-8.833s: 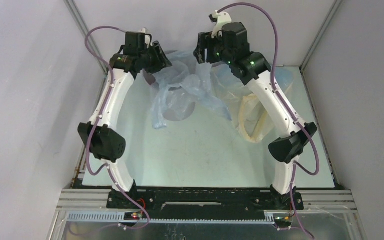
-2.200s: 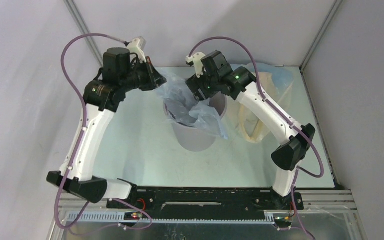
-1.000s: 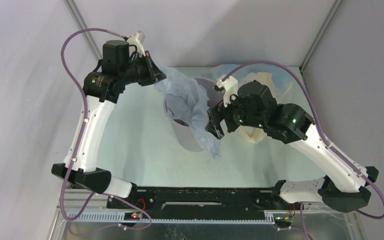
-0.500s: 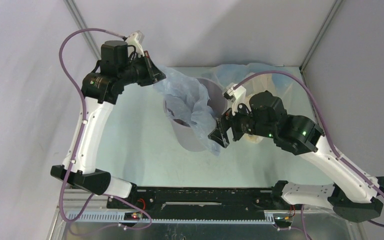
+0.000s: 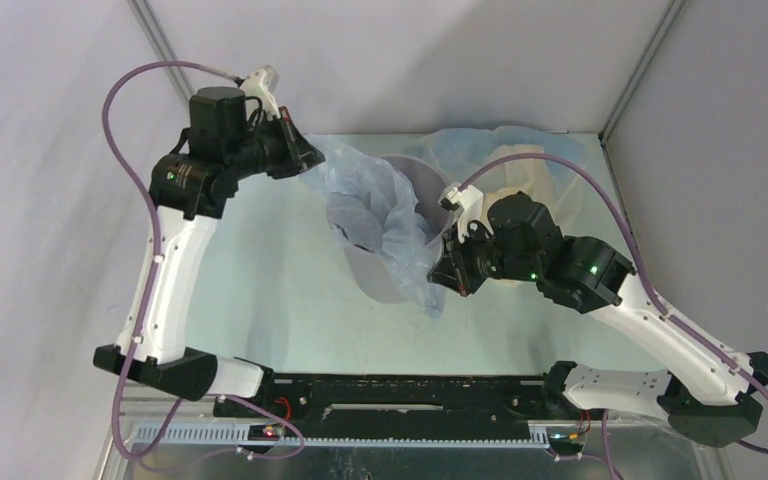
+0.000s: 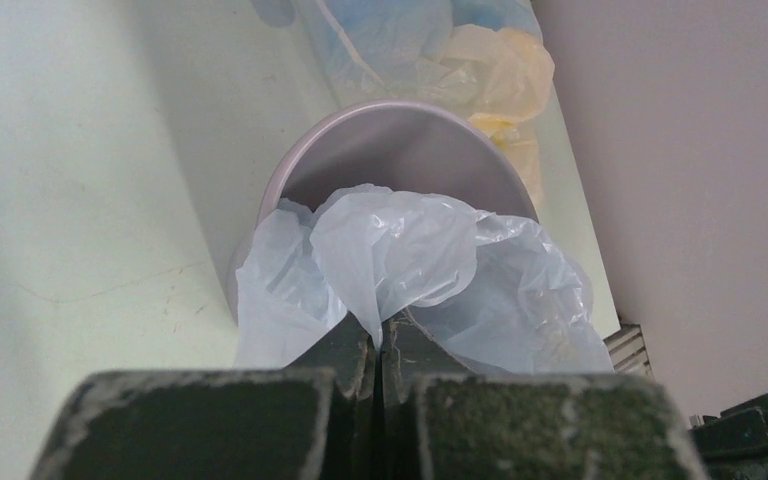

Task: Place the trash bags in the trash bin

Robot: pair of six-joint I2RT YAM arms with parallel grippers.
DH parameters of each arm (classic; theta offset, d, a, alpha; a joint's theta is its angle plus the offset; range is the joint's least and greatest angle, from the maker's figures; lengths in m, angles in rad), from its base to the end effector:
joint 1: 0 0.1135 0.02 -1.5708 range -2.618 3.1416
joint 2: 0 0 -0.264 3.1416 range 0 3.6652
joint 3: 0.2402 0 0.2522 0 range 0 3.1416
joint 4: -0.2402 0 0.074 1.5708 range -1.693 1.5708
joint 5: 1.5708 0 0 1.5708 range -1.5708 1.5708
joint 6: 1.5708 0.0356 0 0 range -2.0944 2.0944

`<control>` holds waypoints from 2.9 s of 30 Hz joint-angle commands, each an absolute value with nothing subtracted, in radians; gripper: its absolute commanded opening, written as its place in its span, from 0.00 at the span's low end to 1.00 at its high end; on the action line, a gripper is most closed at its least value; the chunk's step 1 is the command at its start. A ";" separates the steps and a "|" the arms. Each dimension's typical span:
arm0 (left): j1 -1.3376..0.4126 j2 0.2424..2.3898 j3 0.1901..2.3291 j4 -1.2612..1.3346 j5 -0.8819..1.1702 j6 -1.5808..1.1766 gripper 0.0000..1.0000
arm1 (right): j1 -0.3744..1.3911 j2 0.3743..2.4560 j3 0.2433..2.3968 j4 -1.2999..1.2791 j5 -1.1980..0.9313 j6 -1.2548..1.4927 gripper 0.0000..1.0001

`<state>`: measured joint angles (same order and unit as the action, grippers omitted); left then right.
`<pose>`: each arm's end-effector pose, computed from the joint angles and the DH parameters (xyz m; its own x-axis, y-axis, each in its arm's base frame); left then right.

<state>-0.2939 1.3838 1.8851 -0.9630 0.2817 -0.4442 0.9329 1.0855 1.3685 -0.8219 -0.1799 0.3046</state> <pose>0.2400 -0.0830 0.4950 -0.6069 -0.2476 -0.7552 0.2831 0.8205 -0.4966 0.1193 0.1716 0.4171 -0.5560 -0.2546 -0.7912 -0.7496 0.5649 0.3450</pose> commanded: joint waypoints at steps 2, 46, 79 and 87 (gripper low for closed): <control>-0.276 1.273 1.892 -1.037 0.209 -0.408 0.01 | 0.898 1.024 1.344 -0.853 -0.182 0.315 0.00; -0.141 1.499 1.390 -0.490 0.276 -0.509 0.04 | 0.486 1.273 1.179 -0.617 -0.075 0.243 0.09; -0.142 1.509 1.261 -0.317 0.505 -0.587 0.14 | 0.541 1.192 0.925 -0.408 -0.335 0.274 0.16; -0.172 1.476 1.148 -0.156 0.586 -0.654 0.13 | 0.706 1.175 0.924 -0.462 -0.211 0.287 0.20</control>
